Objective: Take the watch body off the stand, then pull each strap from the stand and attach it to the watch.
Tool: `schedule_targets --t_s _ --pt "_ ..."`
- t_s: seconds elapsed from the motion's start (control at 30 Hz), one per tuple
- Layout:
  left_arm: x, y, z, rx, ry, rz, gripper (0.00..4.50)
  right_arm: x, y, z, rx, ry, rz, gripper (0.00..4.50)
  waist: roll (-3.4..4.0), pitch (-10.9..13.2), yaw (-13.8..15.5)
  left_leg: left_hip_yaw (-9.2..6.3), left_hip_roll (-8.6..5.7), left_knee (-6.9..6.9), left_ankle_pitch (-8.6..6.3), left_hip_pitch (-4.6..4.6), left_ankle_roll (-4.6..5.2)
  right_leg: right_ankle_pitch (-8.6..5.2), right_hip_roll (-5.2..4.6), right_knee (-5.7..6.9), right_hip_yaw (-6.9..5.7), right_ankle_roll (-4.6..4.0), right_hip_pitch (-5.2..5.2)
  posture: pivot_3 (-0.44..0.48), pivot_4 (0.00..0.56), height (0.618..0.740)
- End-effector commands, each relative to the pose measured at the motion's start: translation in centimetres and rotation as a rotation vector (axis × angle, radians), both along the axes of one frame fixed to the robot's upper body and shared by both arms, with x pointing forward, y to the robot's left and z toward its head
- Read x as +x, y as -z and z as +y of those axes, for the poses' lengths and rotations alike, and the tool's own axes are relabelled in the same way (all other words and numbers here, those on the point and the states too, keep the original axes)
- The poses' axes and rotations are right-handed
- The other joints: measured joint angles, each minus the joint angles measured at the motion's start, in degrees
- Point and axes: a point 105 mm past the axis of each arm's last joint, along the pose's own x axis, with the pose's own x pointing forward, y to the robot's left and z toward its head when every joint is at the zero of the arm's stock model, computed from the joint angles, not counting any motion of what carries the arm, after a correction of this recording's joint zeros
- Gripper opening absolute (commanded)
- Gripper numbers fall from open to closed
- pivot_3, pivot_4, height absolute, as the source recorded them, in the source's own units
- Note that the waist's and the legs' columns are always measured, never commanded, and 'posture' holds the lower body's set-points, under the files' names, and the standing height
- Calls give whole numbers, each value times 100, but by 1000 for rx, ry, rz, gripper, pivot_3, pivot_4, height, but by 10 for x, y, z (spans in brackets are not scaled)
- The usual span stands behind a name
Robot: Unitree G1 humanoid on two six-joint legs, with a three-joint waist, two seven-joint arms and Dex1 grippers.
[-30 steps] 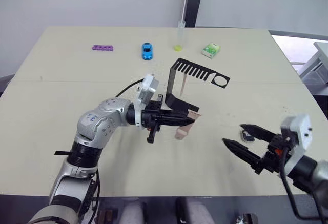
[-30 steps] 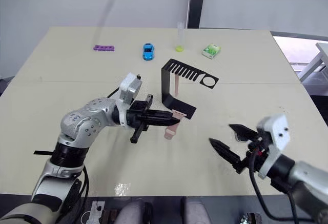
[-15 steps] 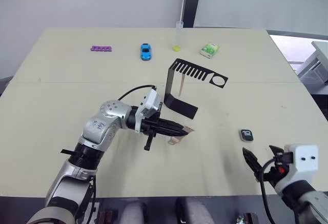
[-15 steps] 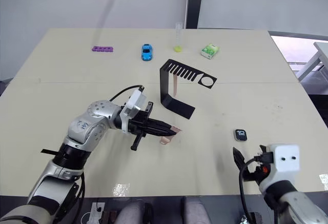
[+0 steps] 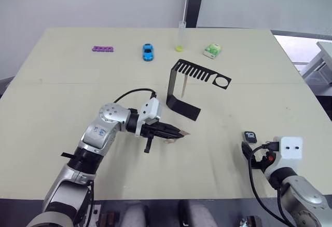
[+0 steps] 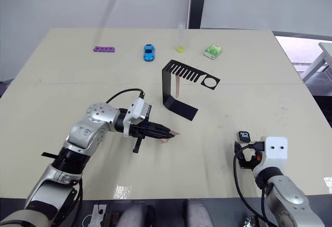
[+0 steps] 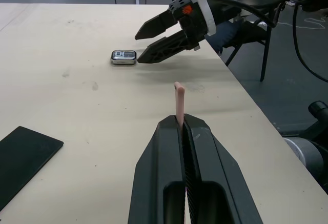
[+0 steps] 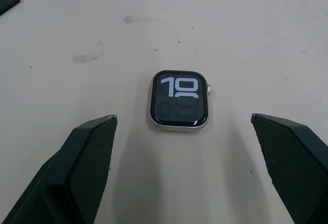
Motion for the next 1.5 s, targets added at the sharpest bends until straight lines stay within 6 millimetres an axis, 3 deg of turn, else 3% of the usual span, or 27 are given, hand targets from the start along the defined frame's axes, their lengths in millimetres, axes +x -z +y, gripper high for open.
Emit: schedule_targets --t_s 0.03,0.73,1.03,1.17,1.5 --pt "-3 -5 -1 -7 0 -48 0 6 -5 -2 -14 12 -28 4450 0 0 -2 0 0 0 0 0 0 0 0 0 0 0 0 0 150 740" --pt "-8 -7 -4 -27 -33 -16 0 20 10 -2 67 112 8 4450 1 -1 -6 3 0 2 0 -2 0 0 -1 11 0 0 -7 0 150 740" --pt "-8 -8 -6 -32 -32 -16 0 21 13 -8 18 129 17 4450 1 -1 -3 3 -1 3 0 -2 0 0 -2 11 0 0 -7 0 150 740" --pt "-8 -8 -6 -35 -35 -16 0 20 15 -6 16 121 21 3299 1 -1 0 3 -2 3 0 -2 0 0 -2 11 0 0 -7 0 150 740" --pt "-9 -8 -10 -46 -34 -12 0 19 16 -5 56 145 20 3299 1 -1 -3 3 -1 3 0 -2 0 0 -1 13 0 0 -7 0 150 740"
